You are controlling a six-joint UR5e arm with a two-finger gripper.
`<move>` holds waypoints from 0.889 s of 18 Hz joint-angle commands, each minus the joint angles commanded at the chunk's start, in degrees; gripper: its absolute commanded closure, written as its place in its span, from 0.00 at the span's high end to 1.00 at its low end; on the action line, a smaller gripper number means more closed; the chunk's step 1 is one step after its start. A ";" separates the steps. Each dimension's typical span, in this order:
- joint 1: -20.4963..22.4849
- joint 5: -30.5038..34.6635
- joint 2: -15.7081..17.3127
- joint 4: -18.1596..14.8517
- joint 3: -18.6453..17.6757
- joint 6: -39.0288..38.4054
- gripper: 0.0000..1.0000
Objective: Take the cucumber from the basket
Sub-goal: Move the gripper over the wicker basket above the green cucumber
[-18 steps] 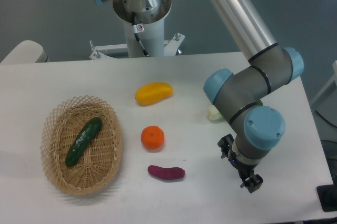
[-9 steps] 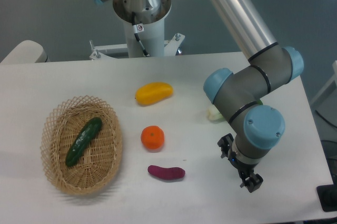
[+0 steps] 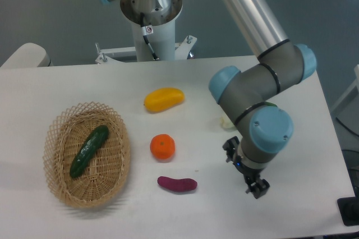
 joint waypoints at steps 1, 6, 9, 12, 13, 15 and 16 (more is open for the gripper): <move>-1.14 0.00 0.52 0.00 -0.35 -1.66 1.00; -4.66 -1.66 3.42 -0.09 -4.21 -10.02 1.00; -6.94 -2.46 6.23 0.00 -8.25 -13.27 1.00; -10.10 -2.81 7.73 0.35 -11.34 -17.84 1.00; -11.33 -2.81 8.09 0.44 -12.13 -19.51 1.00; -13.44 -2.81 8.88 0.53 -13.27 -23.46 1.00; -14.76 -2.81 9.31 0.53 -14.15 -25.22 1.00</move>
